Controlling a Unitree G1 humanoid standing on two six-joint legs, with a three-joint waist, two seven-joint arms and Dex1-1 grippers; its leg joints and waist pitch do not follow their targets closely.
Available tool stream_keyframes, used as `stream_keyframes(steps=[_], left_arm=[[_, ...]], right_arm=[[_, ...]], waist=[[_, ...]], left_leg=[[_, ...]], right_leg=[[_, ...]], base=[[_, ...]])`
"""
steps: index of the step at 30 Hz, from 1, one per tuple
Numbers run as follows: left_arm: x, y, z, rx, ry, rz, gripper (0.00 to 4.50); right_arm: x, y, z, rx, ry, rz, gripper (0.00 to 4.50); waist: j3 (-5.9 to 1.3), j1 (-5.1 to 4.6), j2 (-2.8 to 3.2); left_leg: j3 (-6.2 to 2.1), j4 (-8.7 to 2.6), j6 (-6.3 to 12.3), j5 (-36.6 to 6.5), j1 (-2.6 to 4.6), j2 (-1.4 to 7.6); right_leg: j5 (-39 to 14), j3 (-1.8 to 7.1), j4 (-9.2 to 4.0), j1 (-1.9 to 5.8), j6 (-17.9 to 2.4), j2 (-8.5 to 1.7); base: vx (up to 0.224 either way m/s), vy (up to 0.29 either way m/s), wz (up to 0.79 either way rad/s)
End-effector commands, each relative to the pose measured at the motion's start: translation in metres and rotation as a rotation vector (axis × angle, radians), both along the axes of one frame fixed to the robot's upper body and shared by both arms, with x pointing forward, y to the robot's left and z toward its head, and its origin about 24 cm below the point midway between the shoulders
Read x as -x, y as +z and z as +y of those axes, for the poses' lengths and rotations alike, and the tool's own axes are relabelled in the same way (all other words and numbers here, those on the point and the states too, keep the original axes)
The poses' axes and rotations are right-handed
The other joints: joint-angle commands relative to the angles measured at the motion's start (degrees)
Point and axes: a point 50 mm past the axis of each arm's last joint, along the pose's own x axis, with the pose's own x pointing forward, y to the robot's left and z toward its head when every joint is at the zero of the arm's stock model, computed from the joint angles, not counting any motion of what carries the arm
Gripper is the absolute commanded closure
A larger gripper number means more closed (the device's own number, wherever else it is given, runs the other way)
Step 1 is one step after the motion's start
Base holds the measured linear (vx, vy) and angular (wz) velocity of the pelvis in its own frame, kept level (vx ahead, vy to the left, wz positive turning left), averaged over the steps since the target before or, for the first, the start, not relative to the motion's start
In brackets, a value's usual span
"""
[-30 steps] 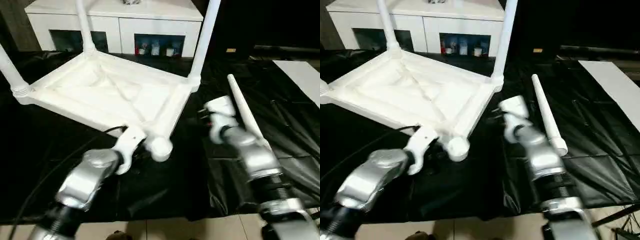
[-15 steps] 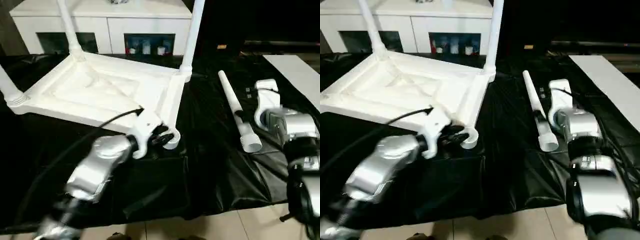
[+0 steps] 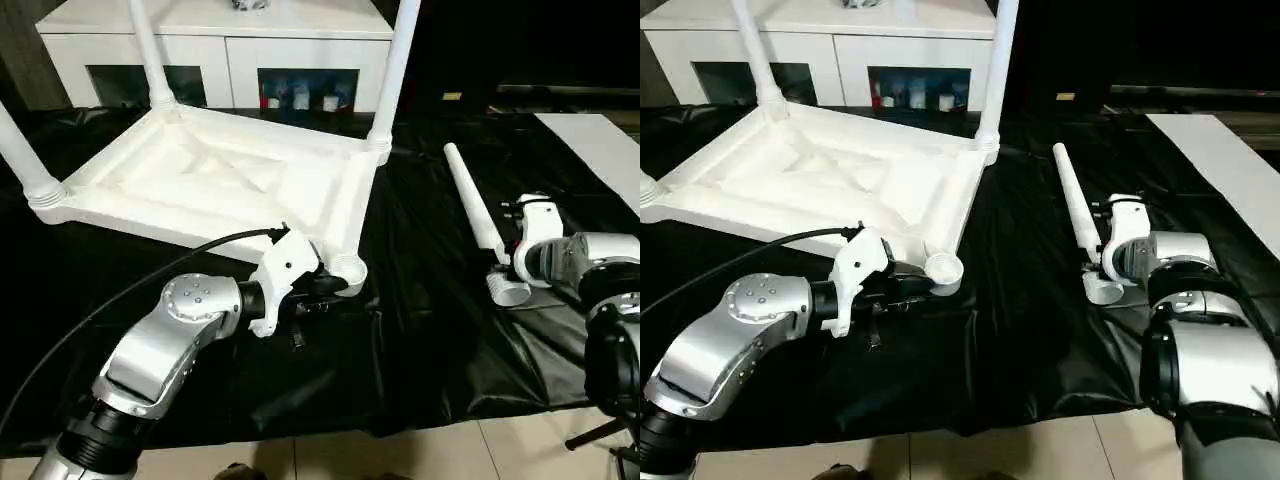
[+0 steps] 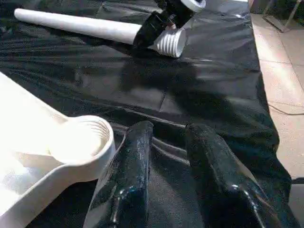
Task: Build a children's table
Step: Pick table leg
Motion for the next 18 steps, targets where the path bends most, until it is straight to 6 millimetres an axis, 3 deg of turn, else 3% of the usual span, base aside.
stream_keyframes(steps=[1,12,18], left_arm=[[0.001,0.006,-0.003,-0.005,-0.025,-0.02,3.06],[-0.002,0.009,0.001,-0.026,-0.023,-0.03,3.06],[-0.003,0.009,0.001,-0.023,-0.018,-0.032,3.06]], right_arm=[[0.001,0.004,-0.004,-0.02,-0.026,0.003,0.76],[0.007,-0.006,-0.004,-0.033,-0.028,0.052,1.76],[0.007,-0.009,-0.004,-0.041,-0.042,0.045,1.85]], waist=[[-3.95,0.07,0.08],[-4.09,0.3,0.19],[-4.05,0.27,0.17]], left_leg=[[-1.13,-3.76,-2.33,-15.5,1.9,2.6],[-1.0,-3.62,-1.66,-13.55,1.77,2.62],[-1.05,-3.65,-2.13,-14.9,1.84,2.61]], right_leg=[[-13.06,1.72,-3.98,2.05,-13.44,-3.02],[-10.65,1.61,-3.65,2.13,-14.45,-2.94],[-12.48,1.64,-3.82,2.03,-13.98,-3.02]], base=[[0.0,0.0,0.0],[0.0,0.0,0.0],[0.0,0.0,0.0]])
